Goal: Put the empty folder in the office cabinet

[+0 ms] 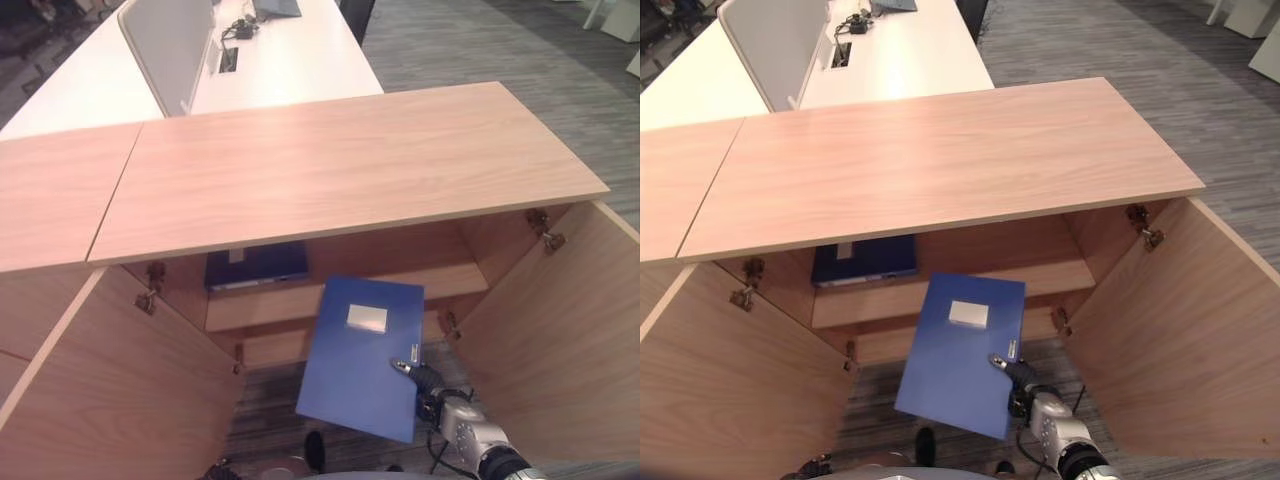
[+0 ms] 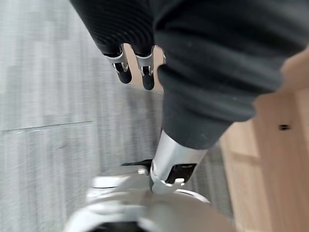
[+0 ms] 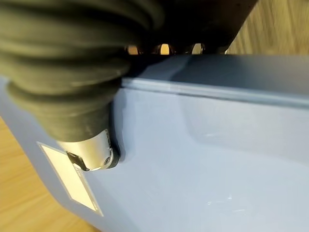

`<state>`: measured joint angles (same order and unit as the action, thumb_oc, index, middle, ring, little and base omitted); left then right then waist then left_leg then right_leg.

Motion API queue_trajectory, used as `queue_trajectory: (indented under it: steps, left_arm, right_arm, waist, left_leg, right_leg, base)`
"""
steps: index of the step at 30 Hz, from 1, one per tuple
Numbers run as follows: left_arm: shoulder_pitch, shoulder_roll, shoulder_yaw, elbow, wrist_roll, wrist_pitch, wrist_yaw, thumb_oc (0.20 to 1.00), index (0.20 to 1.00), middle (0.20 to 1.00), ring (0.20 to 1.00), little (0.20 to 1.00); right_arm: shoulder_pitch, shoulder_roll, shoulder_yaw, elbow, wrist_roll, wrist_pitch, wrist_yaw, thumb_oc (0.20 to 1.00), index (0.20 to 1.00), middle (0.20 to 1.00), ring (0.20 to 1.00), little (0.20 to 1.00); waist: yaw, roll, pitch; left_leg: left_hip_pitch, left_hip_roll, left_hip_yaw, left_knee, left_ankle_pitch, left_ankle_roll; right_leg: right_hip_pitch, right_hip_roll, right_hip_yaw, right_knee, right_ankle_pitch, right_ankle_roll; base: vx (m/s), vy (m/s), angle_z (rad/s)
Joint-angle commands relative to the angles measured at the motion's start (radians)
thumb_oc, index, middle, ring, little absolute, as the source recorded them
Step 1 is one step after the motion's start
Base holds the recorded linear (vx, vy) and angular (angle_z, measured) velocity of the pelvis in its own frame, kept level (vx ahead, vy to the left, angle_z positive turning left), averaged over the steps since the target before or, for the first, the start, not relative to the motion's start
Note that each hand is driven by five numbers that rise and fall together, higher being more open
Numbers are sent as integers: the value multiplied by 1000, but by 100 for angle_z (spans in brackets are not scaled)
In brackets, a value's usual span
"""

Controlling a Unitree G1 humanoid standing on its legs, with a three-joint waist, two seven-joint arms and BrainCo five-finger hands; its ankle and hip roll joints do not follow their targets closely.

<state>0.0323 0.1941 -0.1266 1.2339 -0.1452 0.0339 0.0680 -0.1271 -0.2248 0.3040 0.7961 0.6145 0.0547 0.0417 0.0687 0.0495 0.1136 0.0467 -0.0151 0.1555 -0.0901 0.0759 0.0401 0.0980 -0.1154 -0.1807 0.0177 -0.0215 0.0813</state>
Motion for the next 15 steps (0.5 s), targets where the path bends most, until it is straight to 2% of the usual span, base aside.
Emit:
queue_trajectory:
  steps: [1,3,4,8,10,11,12,15]
  left_arm:
    - [-22,1,-47,97,39,-9,3,1000,1000,1000,1000,1000]
    - [-16,2,-45,95,36,-11,7,1000,1000,1000,1000,1000]
    - [-15,1,-43,92,35,-11,7,1000,1000,1000,1000,1000]
    - [-14,4,-43,93,47,-15,6,1000,1000,1000,1000,1000]
    - [-12,3,-39,101,55,-14,6,1000,1000,1000,1000,1000]
    - [-12,2,-37,104,59,-13,7,1000,1000,1000,1000,1000]
    - [-10,3,-35,108,63,-12,5,1000,1000,1000,1000,1000]
    - [-10,7,-28,122,71,-14,3,1000,1000,1000,1000,1000]
  right_arm:
    - [-51,13,-11,-47,91,-46,42,200,200,200,200,200]
    - [-49,27,-9,-59,116,-51,51,200,200,200,200,200]
    - [-49,29,-6,-70,129,-49,54,200,200,200,200,200]
    - [-32,31,8,-91,166,-45,70,200,200,200,200,200]
    - [-20,30,17,-103,183,-50,71,200,200,200,200,200]
    - [-17,31,18,-106,194,-53,66,200,200,200,200,200]
    - [-13,33,19,-106,203,-55,64,200,200,200,200,200]
    - [-26,35,15,-108,248,-65,54,200,200,200,200,200]
  waist:
    - [20,2,-14]
    - [21,-4,0]
    - [20,-3,2]
    - [3,-4,15]
    - [-6,-9,22]
    - [-11,-14,27]
    - [-12,-16,34]
    - [-23,-24,67]
  left_leg:
    - [-8,-51,-1,3,-74,10]
    - [20,-51,20,3,-102,6]
    - [21,-44,26,3,-104,4]
    - [36,-38,11,3,-111,-1]
    - [48,-39,3,3,-117,-2]
    - [42,-43,4,3,-102,2]
    - [65,-43,-7,3,-125,-3]
    - [95,-52,-35,3,-135,-6]
  right_leg:
    - [-55,-129,-103,244,-5,58]
    - [-79,-194,-178,284,30,73]
    - [-86,-204,-203,263,40,70]
    - [-114,-171,-206,201,40,64]
    - [-146,-144,-198,161,68,69]
    - [-164,-136,-211,130,102,60]
    - [-177,-119,-205,121,101,74]
    - [-239,-73,-204,88,135,75]
  base:
    - [42,93,-56]
    - [35,82,-61]
    - [-15,2,-62]
    - [2,-25,-20]
    - [10,-42,18]
    - [58,-65,23]
    - [69,-66,10]
    - [117,-101,-1]
